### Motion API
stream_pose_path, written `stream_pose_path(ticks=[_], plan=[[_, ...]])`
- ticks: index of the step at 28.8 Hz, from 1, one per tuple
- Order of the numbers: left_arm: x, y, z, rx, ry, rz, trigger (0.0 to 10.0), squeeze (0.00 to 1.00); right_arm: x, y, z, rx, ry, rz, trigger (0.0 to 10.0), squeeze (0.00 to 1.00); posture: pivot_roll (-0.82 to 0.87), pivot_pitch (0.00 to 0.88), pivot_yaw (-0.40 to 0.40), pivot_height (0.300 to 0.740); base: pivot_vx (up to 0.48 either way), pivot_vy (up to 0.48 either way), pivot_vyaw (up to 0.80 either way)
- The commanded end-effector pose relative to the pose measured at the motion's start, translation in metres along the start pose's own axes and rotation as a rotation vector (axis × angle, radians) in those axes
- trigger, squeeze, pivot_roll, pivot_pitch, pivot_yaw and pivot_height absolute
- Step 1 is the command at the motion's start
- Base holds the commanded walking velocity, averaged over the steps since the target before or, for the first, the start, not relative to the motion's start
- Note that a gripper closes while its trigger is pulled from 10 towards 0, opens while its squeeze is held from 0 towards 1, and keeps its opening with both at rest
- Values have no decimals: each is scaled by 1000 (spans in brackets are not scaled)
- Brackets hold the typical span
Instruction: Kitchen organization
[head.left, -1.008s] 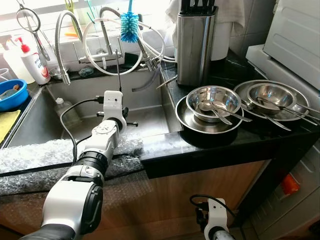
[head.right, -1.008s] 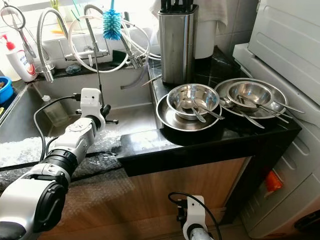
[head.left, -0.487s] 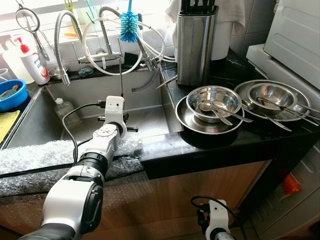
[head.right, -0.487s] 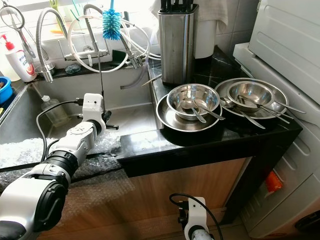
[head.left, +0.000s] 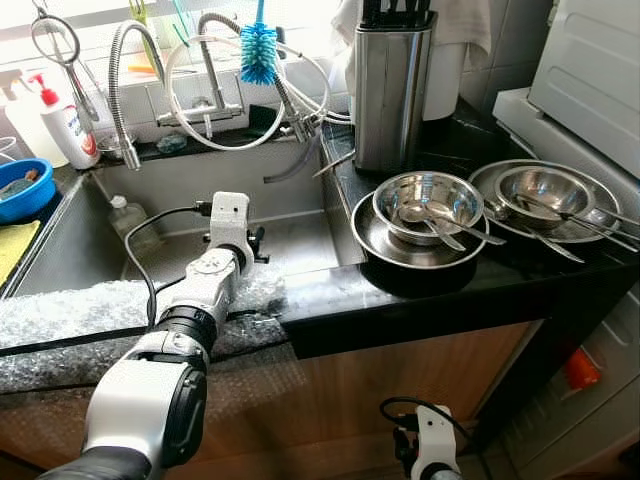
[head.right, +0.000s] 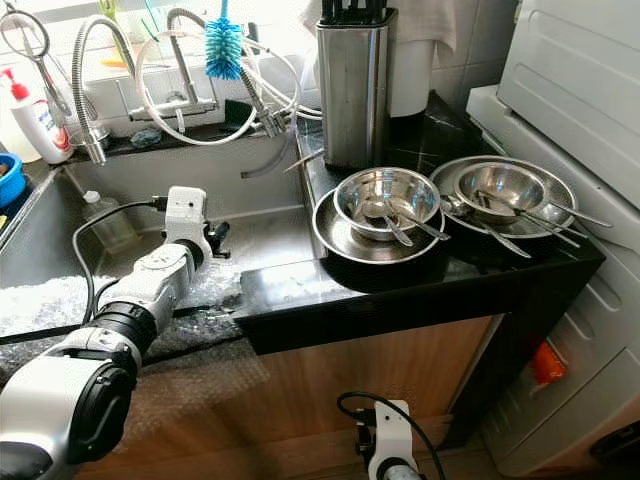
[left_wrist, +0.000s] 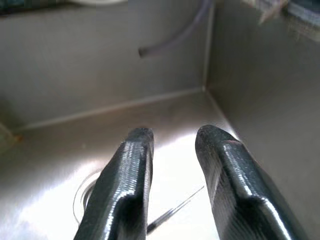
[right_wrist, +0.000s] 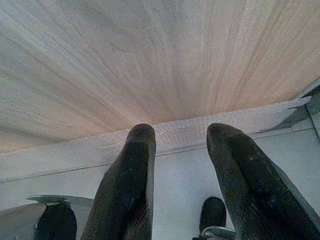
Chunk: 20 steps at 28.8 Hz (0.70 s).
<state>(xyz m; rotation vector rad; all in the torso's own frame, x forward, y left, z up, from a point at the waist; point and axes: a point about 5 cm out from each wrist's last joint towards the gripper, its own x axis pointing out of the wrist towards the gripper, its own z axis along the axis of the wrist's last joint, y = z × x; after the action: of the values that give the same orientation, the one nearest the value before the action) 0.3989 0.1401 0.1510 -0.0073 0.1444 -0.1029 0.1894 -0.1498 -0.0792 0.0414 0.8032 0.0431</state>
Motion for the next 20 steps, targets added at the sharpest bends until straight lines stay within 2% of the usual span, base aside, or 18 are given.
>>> stream_pose_path(ticks=[1, 2, 3, 4, 5, 7, 8, 10, 11, 13, 15, 18, 19, 20], plan=[[0, 2, 16, -31, -109, 8, 10000, 0, 1, 3, 1, 2, 7, 11, 10000, 0, -2, 0, 119, 740, 0, 0, 0], [0, 3, 22, -39, -148, 10, 10000, 0, 1, 3, 1, 1, 6, 11, 10000, 0, -2, 0, 119, 740, 0, 0, 0], [-1, 7, 37, -55, -234, 27, 10000, 0, 1, 3, 2, -1, 4, 13, 10000, 0, -1, 0, 117, 740, 0, 0, 0], [-1, 7, 37, -55, -234, 27, 10000, 0, 1, 3, 2, -1, 4, 13, 10000, 0, -1, 0, 117, 740, 0, 0, 0], [-3, 11, 49, -72, -304, 42, 10000, 0, 1, 3, 2, -4, 2, 14, 10000, 0, -1, 0, 117, 740, 0, 0, 0], [-6, 18, 58, -74, -365, 72, 10000, 0, 1, 3, 2, -6, 0, 16, 10000, 0, -3, 0, 119, 740, 0, 0, 0], [-10, 26, 66, -86, -424, 94, 10000, 0, 1, 3, 2, -7, -1, 16, 10000, 0, -3, 0, 120, 740, 0, 0, 0], [-13, 32, 69, -89, -457, 113, 10000, 0, 1, 3, 2, -9, -2, 17, 10000, 0, -4, 0, 121, 740, 0, 0, 0], [-21, 44, 72, -90, -506, 137, 10000, 0, 1, 4, 1, -11, -2, 19, 10000, 0, -4, 0, 124, 740, 0, 0, 0], [-25, 49, 72, -91, -532, 147, 10000, 0, 1, 4, 1, -13, -3, 19, 10000, 0, -5, 0, 125, 740, 0, 0, 0], [-39, 66, 68, -72, -570, 175, 10000, 0, 0, 4, 0, -13, -4, 19, 10000, 0, -6, 0, 131, 740, 0, 0, 0], [-58, 80, 59, -33, -588, 200, 10000, 0, 0, 4, -1, -13, -7, 18, 10000, 0, -4, 0, 134, 740, 0, 0, 0], [-58, 80, 59, -33, -588, 200, 10000, 0, 0, 4, -1, -13, -7, 18, 10000, 0, -4, 0, 134, 740, 0, 0, 0], [-69, 86, 52, -24, -586, 206, 10000, 0, -1, 4, -1, -12, -9, 19, 10000, 0, 0, 0, 135, 740, 0, 0, 0]])
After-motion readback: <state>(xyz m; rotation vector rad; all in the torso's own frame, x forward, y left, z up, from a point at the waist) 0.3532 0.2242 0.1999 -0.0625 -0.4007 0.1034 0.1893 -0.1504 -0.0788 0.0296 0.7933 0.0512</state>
